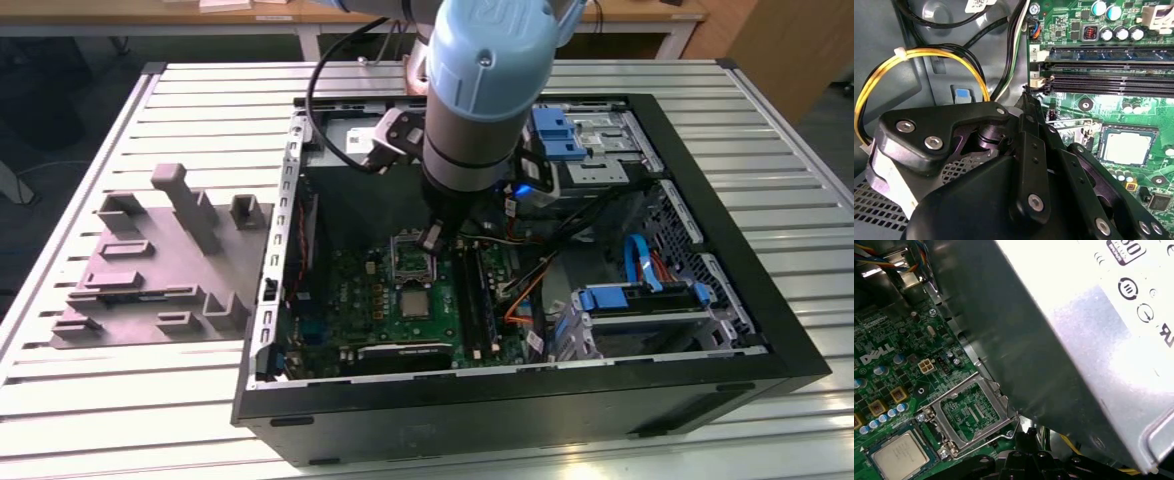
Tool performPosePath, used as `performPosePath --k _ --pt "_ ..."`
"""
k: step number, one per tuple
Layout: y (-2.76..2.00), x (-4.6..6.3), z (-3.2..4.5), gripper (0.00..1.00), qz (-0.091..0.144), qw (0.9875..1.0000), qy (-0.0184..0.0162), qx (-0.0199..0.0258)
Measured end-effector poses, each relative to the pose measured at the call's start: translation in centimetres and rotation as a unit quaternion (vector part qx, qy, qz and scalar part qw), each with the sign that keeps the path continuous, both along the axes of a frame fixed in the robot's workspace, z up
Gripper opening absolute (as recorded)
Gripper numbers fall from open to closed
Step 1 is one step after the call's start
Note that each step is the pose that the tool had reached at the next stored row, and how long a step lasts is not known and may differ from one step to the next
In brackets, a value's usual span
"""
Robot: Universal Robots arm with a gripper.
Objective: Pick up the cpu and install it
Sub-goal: 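Close the cpu cover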
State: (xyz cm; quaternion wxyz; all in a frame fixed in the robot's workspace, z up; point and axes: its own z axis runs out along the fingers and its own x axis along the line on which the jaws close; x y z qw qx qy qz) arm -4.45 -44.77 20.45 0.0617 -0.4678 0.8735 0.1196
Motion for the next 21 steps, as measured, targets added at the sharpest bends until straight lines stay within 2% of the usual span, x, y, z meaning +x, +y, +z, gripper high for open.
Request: performPosePath --k 11,21 --pt "0.52 0.0 -0.48 0.11 0.0 1.0 0.0 0.0027" --pt "0.59 -0.17 -0.86 0.11 0.0 1.0 0.0001 0.0028"
